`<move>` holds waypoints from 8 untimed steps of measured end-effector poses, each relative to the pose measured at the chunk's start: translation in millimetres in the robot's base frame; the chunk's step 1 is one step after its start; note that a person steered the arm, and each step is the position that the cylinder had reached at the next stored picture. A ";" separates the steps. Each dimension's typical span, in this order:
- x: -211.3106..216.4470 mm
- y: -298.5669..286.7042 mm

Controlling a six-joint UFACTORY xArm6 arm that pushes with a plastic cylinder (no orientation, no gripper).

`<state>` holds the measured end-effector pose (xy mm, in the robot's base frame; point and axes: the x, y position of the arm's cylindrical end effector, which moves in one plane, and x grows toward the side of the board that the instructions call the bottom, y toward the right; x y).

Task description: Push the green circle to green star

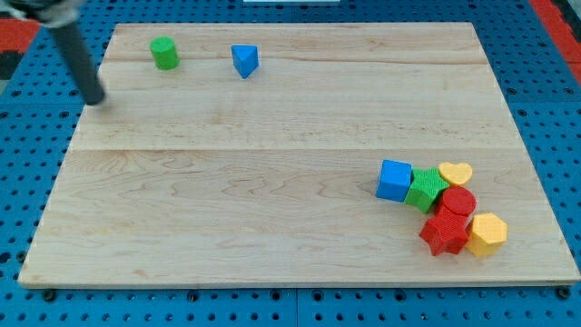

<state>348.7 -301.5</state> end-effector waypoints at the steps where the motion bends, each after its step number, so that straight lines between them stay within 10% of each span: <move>1: -36.3 3.8; 3: -103.9 7.3; 5: -80.7 121.9; 6: -77.8 26.3; 8: -90.8 90.1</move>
<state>257.9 -211.4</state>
